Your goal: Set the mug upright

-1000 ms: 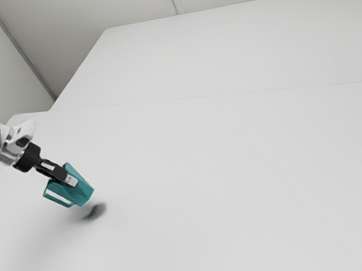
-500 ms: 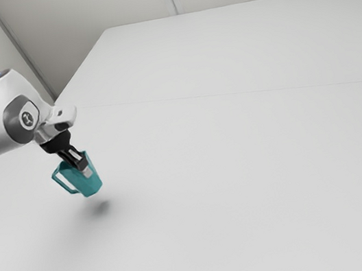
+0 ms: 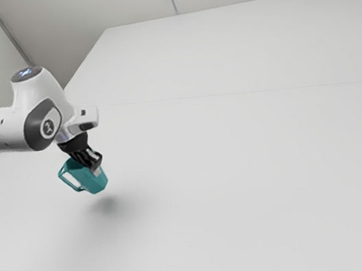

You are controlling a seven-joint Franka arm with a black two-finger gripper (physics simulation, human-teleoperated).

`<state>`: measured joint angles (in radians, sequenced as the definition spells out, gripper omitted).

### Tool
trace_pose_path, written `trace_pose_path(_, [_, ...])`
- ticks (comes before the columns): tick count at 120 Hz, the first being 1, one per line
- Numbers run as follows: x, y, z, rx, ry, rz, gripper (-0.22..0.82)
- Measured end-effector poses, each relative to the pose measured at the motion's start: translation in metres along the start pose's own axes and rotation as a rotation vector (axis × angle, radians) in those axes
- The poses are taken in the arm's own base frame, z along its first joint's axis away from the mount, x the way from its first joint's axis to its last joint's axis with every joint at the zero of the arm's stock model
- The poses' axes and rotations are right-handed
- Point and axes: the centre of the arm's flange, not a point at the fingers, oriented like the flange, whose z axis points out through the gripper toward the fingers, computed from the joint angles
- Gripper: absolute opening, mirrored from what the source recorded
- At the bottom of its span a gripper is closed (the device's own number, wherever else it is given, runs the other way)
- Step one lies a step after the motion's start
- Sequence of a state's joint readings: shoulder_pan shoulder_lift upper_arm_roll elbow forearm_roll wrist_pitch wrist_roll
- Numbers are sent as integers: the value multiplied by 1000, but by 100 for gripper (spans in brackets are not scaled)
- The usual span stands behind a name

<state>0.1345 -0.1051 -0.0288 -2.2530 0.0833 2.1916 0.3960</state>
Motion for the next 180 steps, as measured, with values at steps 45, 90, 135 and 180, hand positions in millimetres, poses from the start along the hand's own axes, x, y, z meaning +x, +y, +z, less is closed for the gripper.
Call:
trace_pose_path(45, [1,40,18,49,-8,-77,-18])
trace_pose_path(90, [-4,55,45,44,-18,-183,-18])
trace_pose_path(135, [-3,64,58,35,-14,-254,16])
trace_pose_path(180, [15,58,15,49,48,-299,53])
